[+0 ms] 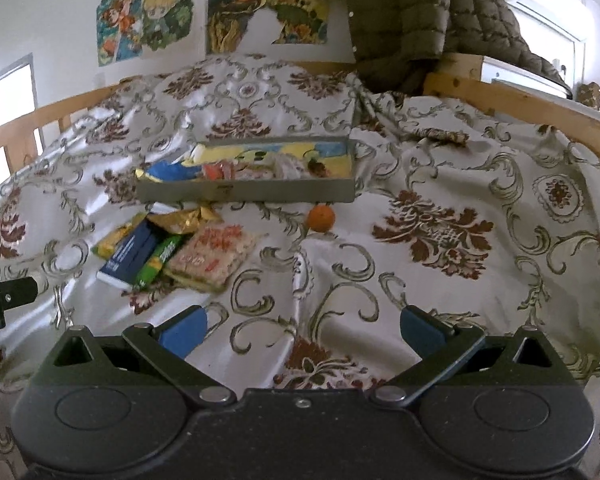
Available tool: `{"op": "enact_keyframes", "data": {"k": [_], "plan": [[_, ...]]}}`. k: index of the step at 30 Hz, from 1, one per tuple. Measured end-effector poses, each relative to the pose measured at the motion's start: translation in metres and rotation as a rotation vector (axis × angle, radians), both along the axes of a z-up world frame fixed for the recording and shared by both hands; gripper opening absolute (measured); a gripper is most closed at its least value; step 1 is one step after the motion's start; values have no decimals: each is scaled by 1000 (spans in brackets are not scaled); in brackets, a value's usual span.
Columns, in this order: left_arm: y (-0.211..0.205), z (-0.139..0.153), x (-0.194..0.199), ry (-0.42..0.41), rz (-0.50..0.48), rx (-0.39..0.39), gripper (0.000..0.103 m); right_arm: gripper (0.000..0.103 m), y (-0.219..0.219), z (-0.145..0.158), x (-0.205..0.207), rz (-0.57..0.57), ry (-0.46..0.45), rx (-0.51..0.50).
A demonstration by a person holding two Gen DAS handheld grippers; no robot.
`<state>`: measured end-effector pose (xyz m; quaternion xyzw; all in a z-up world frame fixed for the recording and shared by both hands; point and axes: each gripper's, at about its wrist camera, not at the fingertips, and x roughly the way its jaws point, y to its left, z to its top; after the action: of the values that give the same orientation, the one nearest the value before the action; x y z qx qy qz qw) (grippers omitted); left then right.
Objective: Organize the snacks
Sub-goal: 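Raise both tools away from the tray above the remaining snacks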
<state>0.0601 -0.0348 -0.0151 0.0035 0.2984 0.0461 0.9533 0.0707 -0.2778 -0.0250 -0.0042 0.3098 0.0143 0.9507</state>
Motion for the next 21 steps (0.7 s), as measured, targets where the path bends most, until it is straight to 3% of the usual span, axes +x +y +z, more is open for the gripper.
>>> {"op": "enact_keyframes", "data": {"k": [21], "plan": [[7,-6,3,55,59,19,103,102,18,-12,3,107,37,-14]]}}
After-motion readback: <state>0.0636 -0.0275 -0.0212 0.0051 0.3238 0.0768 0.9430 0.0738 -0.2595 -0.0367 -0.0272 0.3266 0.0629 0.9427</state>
